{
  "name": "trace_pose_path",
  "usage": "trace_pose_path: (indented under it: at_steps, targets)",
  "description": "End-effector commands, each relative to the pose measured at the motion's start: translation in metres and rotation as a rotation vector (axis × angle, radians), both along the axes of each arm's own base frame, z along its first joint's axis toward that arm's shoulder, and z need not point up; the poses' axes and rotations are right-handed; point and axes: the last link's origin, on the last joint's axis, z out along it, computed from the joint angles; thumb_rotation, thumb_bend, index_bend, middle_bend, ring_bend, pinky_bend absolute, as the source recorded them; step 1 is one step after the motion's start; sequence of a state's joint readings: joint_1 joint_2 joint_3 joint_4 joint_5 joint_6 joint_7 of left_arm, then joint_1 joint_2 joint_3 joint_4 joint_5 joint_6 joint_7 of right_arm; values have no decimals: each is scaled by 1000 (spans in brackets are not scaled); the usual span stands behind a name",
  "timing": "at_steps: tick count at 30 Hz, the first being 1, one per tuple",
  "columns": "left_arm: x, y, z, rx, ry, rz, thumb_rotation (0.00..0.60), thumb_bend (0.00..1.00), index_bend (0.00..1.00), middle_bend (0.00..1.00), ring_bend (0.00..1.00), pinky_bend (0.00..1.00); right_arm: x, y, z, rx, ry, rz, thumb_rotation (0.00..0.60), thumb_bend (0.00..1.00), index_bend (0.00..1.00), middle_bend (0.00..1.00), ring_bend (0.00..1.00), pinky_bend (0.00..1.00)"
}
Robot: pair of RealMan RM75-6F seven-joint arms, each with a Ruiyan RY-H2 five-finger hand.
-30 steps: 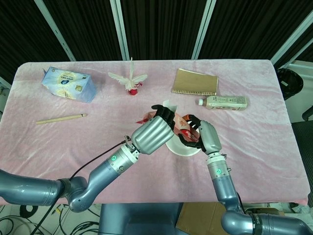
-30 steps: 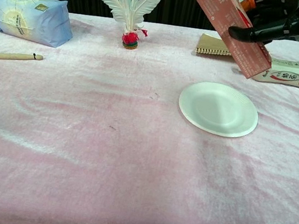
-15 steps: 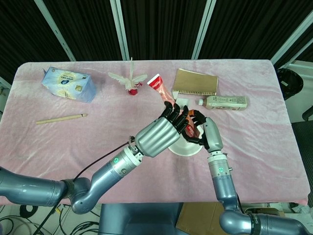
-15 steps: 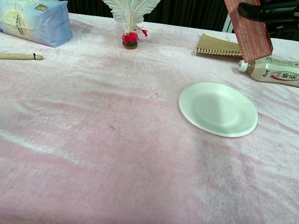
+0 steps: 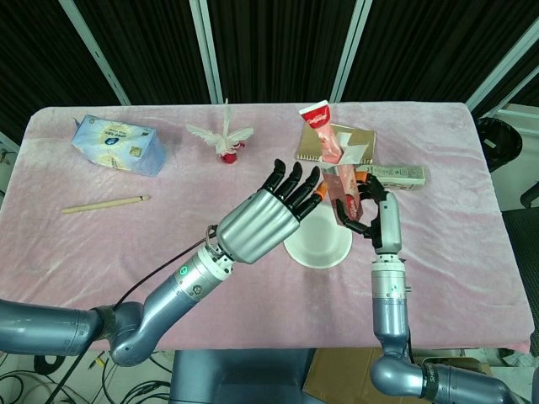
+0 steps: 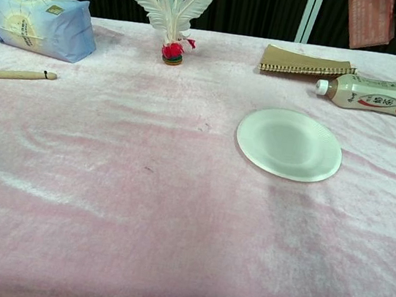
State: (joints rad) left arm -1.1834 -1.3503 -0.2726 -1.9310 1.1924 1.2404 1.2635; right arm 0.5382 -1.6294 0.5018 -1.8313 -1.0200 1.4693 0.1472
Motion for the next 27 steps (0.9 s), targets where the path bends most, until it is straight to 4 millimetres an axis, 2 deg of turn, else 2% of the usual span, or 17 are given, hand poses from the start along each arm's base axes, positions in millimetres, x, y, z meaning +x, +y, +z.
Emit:
trace_pose_path:
  at_steps: [1,6,13,16,18,27]
  targets:
    - [-2,3,9,11,-26,1,600,48,134,139,183,292,-4,-2,4,-73,-51,-26,600,396,444,431,418,474]
    - [-10,5,14,15,-31,12,600,48,132,136,183,291,-7,-3,5,-90,-64,-36,600,396,444,428,416,474]
    - [-25,5,15,0,-37,45,600,47,133,138,183,291,-13,-2,1,-48,12,-28,600,396,444,428,416,474]
    - [-44,4,17,-19,-49,86,600,48,133,137,183,291,-24,1,-1,5,118,-22,600,397,444,428,416,474]
    - [-67,2,20,-41,-59,143,600,48,132,135,183,291,-36,5,-6,55,221,-26,600,397,444,428,416,474]
    - [-127,-4,35,-60,-72,248,600,37,132,132,177,283,-57,14,-25,195,471,-29,600,396,444,428,416,478]
